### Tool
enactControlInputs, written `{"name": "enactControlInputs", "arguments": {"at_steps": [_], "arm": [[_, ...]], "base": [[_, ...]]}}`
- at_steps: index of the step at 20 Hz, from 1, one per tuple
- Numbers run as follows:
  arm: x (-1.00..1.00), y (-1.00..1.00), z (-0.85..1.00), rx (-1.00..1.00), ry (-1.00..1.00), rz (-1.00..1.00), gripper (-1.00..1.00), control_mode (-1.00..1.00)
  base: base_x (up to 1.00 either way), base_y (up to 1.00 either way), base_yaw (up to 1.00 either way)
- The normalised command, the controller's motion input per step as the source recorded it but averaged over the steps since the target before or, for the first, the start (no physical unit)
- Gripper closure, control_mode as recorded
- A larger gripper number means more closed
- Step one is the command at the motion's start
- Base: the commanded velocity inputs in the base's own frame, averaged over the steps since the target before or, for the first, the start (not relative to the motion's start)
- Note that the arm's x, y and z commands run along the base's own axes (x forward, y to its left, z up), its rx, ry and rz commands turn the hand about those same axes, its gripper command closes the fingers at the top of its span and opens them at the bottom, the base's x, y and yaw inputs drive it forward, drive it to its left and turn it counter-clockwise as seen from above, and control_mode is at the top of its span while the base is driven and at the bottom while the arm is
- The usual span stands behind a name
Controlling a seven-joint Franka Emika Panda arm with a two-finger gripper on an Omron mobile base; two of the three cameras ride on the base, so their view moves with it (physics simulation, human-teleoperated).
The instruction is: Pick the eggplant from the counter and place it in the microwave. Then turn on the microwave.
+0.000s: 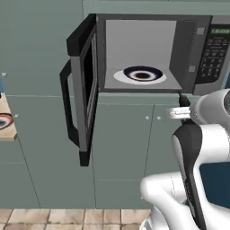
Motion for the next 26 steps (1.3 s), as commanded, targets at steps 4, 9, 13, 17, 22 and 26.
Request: {"name": "enactControlInputs", "arguments": {"at_steps": [4, 9, 13, 17, 22, 26], "arm": [[0.00, 0.00, 0.00, 0.00, 0.00, 0.00, 1.00, 1.00], [0.00, 0.00, 0.00, 0.00, 0.00, 0.00, 1.00, 1.00], [0.00, 0.00, 0.00, 0.00, 0.00, 0.00, 1.00, 1.00], [0.00, 0.00, 0.00, 0.00, 0.00, 0.00, 1.00, 1.00], [0.00, 0.00, 0.00, 0.00, 0.00, 0.00, 1.00, 1.00], [0.00, 0.00, 0.00, 0.00, 0.00, 0.00, 1.00, 1.00]], "base": [[0.38, 0.03, -0.14], [0.37, 0.15, -0.12], [0.27, 0.27, -0.09], [0.23, 0.39, -0.05], [0.26, 0.35, -0.04], [0.31, 0.04, -0.04]]}}
